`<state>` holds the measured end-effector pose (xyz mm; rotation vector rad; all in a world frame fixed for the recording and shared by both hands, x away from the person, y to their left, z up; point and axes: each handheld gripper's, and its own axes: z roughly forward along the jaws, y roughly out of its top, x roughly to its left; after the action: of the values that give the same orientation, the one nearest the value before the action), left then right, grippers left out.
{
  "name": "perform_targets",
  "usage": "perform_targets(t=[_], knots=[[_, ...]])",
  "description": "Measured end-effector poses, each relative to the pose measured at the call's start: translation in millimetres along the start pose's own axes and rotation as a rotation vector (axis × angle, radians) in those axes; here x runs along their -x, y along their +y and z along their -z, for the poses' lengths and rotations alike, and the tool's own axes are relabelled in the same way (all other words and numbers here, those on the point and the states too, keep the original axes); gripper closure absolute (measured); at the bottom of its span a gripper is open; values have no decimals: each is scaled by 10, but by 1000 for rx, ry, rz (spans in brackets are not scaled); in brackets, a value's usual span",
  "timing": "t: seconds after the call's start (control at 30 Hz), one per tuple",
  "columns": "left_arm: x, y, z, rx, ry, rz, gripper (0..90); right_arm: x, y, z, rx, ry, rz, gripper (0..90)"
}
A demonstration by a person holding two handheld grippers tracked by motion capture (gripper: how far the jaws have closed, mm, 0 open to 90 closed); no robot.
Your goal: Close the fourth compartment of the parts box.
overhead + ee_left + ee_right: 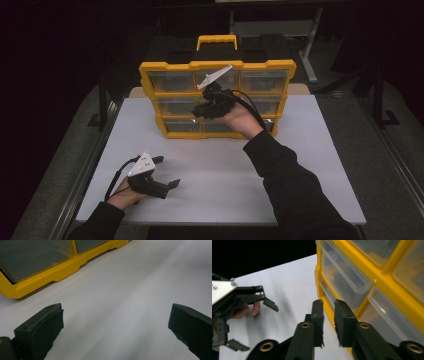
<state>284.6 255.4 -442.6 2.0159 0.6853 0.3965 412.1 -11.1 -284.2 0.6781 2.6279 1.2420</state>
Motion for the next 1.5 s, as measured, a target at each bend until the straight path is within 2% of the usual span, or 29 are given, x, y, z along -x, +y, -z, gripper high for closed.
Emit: perform_targets(t=[0.3,0.5,0.73,0.87,1.03,1.1,1.5], knots=[[0,-1,0,0,-1,0,0,-1,-281,132,26,-16,-13,596],[-1,-2,-1,-2,0,2,0,-3,-454,178,41,-50,-32,453],[-1,-4,-3,-5,-1,1,0,19,-690,205,29,-82,-64,343],[0,-4,-5,-7,0,0,0,24,-824,205,-1,-107,-79,265],[2,-6,-9,-8,-2,2,0,30,-962,234,-7,-100,-96,191],[2,-6,-9,-8,-2,2,0,11,-1016,240,-13,-115,-103,164],[5,-5,-8,-8,-4,2,0,-32,-1383,212,-6,-131,-141,4]])
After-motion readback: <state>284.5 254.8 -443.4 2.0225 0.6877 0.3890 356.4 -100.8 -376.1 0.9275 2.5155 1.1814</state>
